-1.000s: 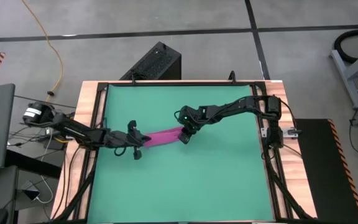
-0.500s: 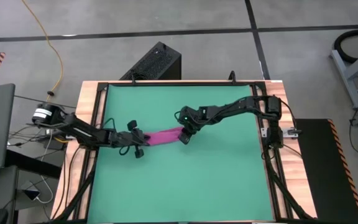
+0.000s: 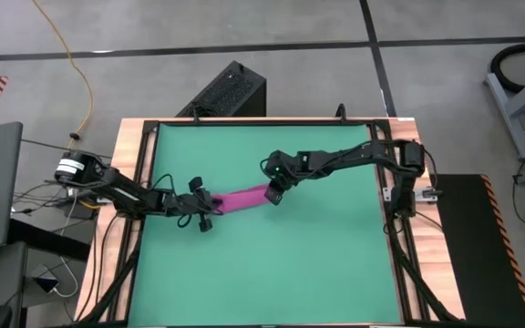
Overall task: Roll towel
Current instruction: Roll the pink towel
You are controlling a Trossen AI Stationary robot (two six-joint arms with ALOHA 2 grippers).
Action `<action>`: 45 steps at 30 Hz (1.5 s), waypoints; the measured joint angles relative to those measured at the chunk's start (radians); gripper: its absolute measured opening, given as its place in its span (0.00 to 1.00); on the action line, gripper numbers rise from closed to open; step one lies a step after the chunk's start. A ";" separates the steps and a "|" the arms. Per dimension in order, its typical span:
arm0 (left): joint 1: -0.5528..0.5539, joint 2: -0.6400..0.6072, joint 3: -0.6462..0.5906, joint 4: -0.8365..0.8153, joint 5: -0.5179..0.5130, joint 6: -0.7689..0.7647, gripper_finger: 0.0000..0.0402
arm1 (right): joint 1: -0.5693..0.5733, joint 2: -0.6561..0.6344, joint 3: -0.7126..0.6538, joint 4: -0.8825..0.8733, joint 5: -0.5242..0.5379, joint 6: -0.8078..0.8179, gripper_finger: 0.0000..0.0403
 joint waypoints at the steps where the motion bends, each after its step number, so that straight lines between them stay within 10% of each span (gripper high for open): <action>1: 0.000 0.000 0.000 -0.002 0.001 0.001 0.00 | 0.000 -0.010 0.000 0.003 0.015 -0.006 0.32; 19: 0.001 0.002 -0.002 0.004 0.027 -0.034 0.00 | 0.134 -0.008 -0.260 0.798 0.006 -0.272 0.26; 45: 0.003 0.002 -0.002 0.016 0.126 -0.035 0.00 | 0.035 0.134 -0.250 0.751 0.064 -0.249 0.25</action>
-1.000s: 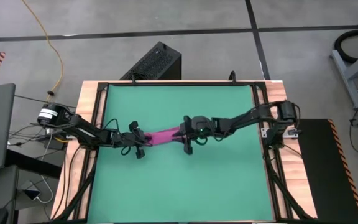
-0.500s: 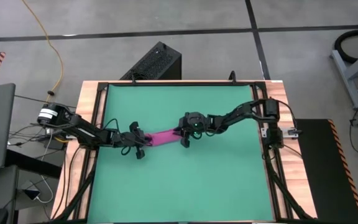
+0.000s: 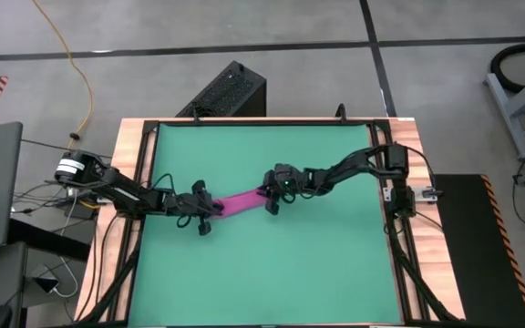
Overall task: Roll towel
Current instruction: Roll the pink towel
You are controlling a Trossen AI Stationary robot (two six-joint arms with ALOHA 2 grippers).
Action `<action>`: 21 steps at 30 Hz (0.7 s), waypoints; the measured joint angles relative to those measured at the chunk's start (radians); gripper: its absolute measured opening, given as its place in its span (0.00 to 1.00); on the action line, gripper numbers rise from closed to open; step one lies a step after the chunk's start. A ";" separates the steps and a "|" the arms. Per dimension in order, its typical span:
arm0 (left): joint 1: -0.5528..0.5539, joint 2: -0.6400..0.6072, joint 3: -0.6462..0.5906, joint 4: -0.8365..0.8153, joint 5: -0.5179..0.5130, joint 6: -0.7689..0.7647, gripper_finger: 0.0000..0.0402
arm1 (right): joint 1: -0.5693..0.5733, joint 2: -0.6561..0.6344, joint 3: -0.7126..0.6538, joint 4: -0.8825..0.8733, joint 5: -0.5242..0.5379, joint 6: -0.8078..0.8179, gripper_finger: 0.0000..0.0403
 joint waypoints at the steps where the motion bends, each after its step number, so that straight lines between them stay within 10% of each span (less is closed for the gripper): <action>1: 0.000 0.000 0.000 -0.001 0.000 0.010 0.00 | -0.001 -0.012 -0.003 0.019 -0.001 -0.005 0.25; 21: 0.237 0.000 -0.001 0.015 0.297 0.206 0.00 | 0.151 -0.024 0.000 0.254 -0.037 -0.173 0.25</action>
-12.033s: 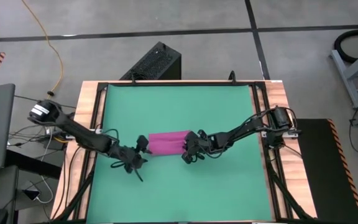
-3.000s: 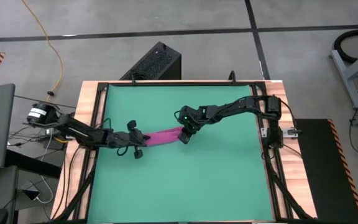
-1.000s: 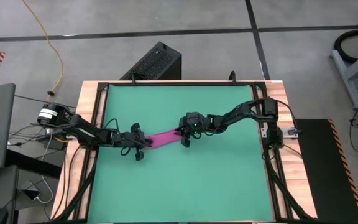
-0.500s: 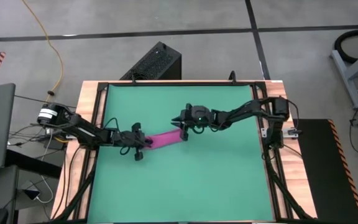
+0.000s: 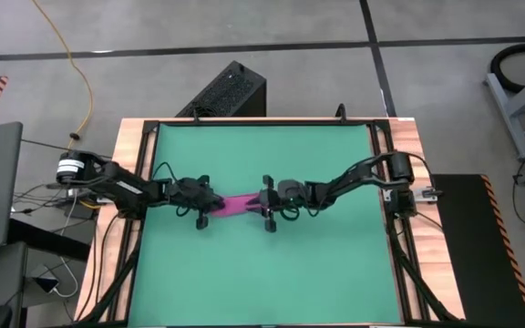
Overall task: Roll towel
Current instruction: Roll the pink towel
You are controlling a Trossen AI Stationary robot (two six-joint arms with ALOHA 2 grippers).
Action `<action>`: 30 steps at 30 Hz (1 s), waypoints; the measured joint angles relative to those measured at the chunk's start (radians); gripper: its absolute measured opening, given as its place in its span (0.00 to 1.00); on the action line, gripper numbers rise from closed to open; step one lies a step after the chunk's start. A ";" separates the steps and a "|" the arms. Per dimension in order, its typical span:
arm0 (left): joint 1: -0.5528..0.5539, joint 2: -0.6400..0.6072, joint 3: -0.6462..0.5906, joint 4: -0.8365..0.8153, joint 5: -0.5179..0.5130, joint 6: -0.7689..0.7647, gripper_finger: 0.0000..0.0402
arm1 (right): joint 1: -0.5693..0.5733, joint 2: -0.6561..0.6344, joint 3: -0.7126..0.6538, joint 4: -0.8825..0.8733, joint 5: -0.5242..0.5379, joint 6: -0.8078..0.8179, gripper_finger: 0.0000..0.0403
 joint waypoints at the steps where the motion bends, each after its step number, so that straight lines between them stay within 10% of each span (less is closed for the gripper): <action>1: 0.009 0.000 0.000 0.000 0.012 0.000 0.00 | -0.001 0.011 0.001 -0.001 0.017 0.001 0.25; 15: 0.030 -0.042 -0.002 -0.011 0.079 -0.046 0.00 | -0.095 0.222 0.004 0.076 -0.023 0.188 0.25; 30: -0.050 -0.590 -0.004 -0.267 -0.099 -0.103 0.00 | -0.041 0.255 0.003 0.052 0.084 0.317 0.25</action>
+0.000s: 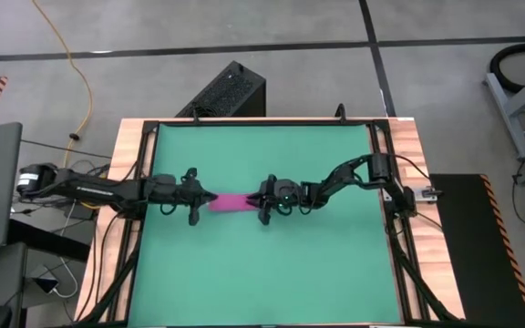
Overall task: Roll towel
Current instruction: Roll the pink towel
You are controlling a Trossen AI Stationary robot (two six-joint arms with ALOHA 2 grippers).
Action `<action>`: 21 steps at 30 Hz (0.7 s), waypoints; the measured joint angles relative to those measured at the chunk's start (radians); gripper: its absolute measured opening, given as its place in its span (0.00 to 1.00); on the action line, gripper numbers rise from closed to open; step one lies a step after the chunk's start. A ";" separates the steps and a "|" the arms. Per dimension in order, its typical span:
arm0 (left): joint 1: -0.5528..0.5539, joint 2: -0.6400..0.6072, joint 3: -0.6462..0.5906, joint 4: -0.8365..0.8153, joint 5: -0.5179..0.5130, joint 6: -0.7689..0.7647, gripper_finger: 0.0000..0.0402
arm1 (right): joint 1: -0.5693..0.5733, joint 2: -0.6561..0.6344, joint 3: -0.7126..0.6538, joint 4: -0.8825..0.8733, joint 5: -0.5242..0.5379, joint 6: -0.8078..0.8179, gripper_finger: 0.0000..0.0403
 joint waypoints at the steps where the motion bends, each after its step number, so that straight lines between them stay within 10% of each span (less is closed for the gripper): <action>1: -0.023 -0.005 0.001 0.021 -0.039 0.021 0.00 | 0.005 0.000 -0.001 0.002 0.013 0.006 0.25; 21: -0.153 0.600 0.003 0.549 -0.389 -0.015 0.00 | 0.021 0.001 -0.003 0.010 0.041 0.041 0.25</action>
